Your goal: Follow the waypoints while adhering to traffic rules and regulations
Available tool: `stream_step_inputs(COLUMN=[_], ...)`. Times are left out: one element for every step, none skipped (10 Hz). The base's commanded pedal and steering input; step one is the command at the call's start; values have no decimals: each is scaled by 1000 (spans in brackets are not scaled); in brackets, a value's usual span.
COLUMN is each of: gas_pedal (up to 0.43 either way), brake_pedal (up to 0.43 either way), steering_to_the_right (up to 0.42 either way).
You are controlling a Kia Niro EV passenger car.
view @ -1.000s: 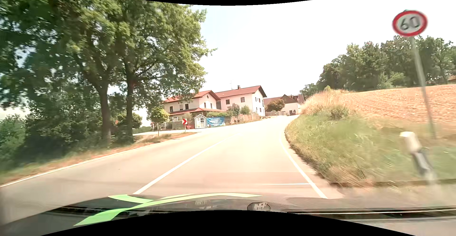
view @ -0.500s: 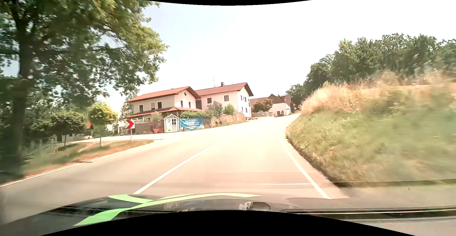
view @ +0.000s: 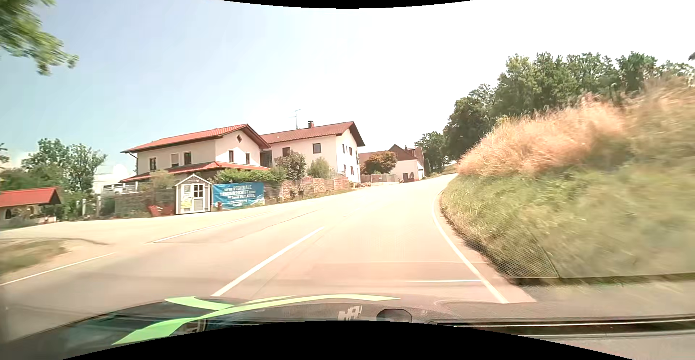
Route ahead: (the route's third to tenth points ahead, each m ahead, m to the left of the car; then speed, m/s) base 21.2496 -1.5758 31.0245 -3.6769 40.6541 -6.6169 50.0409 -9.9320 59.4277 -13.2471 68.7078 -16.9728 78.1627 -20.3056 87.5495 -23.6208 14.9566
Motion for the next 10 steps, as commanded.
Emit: stream_step_inputs(gas_pedal=[220, 228, 248, 260, 280, 280, 287, 299, 311, 311], brake_pedal=[0, 0, 0, 0, 0, 0, 0, 0, 0, 0], steering_to_the_right=[55, 55, 51, 48, 46, 46, 45, 46, 46, 46])
